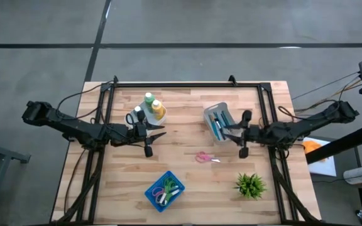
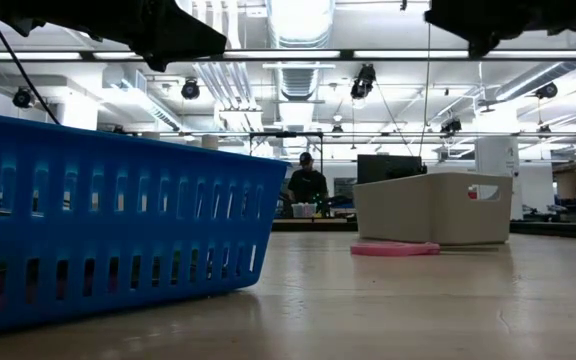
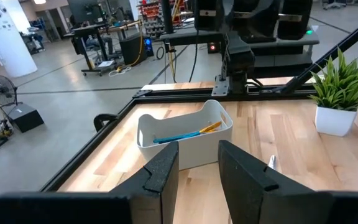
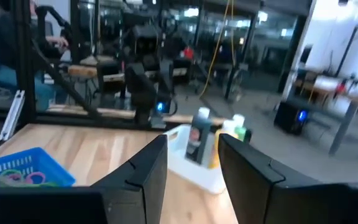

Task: Pick & Place Paint Supplies
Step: Put the pink scissors into the blue bin

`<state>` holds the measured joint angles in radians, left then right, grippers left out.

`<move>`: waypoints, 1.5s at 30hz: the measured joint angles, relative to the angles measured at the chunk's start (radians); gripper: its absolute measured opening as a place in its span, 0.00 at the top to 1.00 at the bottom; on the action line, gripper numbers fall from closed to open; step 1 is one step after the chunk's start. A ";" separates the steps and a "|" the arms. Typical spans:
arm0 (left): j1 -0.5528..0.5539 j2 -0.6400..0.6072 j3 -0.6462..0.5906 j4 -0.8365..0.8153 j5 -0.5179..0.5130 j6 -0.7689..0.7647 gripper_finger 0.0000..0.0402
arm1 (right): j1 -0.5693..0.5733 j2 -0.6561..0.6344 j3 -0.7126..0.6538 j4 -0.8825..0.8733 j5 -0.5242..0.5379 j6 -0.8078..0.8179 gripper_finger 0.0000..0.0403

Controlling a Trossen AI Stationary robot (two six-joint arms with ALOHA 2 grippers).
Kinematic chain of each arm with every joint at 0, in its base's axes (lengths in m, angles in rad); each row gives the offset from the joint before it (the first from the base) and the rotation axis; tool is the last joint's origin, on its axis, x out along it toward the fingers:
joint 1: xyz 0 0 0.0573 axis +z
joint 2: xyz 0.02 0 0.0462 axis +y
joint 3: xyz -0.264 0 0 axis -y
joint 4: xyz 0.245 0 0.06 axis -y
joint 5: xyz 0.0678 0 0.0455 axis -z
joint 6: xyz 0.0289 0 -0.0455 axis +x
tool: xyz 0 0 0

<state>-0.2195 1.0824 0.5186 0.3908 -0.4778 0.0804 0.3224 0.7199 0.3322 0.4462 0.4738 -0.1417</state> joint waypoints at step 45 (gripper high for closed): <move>0.000 0.180 0.280 -0.334 0.000 -0.032 0.72 | 0.001 -0.350 -0.225 -0.017 -0.010 0.063 0.65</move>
<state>-0.2192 1.2626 0.7990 0.0570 -0.4777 0.0485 0.3229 0.3695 0.1074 0.4290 0.4641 -0.0788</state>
